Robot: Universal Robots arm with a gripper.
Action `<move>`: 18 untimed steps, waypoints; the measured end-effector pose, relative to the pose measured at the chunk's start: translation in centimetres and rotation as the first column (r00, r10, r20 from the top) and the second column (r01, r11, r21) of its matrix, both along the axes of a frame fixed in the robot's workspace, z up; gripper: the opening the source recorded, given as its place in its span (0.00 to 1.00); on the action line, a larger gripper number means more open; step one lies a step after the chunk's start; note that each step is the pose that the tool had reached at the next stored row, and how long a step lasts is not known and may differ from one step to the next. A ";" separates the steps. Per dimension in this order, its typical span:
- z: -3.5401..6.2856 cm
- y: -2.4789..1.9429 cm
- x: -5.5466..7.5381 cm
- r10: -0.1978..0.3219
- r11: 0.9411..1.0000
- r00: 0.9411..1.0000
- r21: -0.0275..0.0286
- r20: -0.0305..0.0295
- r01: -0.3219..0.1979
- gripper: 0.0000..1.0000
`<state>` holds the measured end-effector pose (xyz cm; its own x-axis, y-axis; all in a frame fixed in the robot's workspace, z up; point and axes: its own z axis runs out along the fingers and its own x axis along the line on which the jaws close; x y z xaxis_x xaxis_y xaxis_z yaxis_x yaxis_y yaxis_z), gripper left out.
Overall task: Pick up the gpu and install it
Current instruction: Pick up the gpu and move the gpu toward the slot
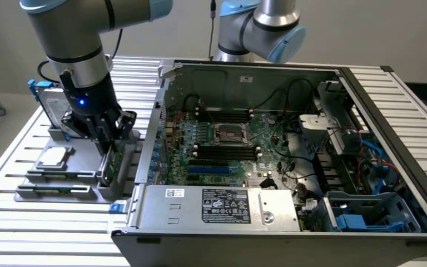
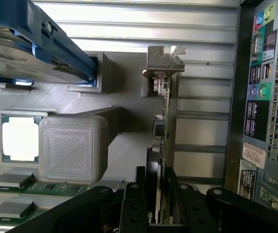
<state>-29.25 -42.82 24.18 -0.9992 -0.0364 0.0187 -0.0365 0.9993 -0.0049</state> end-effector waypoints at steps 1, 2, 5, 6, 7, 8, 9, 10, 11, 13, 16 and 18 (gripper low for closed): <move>0.00 0.00 0.0 0.000 1.000 1.000 0.000 0.000 0.000 0.27; 0.00 0.00 0.0 0.000 1.000 1.000 0.001 0.001 0.000 0.27; 0.00 0.00 0.0 0.000 1.000 1.000 0.006 0.002 0.000 0.27; 0.00 0.00 0.0 0.000 1.000 1.000 0.009 0.003 0.000 0.27; 0.00 0.00 0.0 -0.001 1.000 1.000 0.012 0.004 0.000 0.27; 0.00 0.00 0.0 -0.001 1.000 1.000 0.016 0.004 0.001 0.27; 0.00 0.00 0.0 -0.002 1.000 1.000 0.018 0.005 0.001 0.27; 0.00 0.00 0.0 -0.002 1.000 1.000 0.020 0.005 0.002 0.27; 0.00 0.00 0.0 -0.003 1.000 1.000 0.022 0.005 0.003 0.27; 0.00 0.00 0.0 -0.004 1.000 1.000 0.024 0.005 0.004 0.27; 0.00 0.00 0.0 -0.004 1.000 1.000 0.024 0.005 0.004 0.27; 0.00 0.00 0.0 -0.004 1.000 1.000 0.024 0.005 0.004 0.27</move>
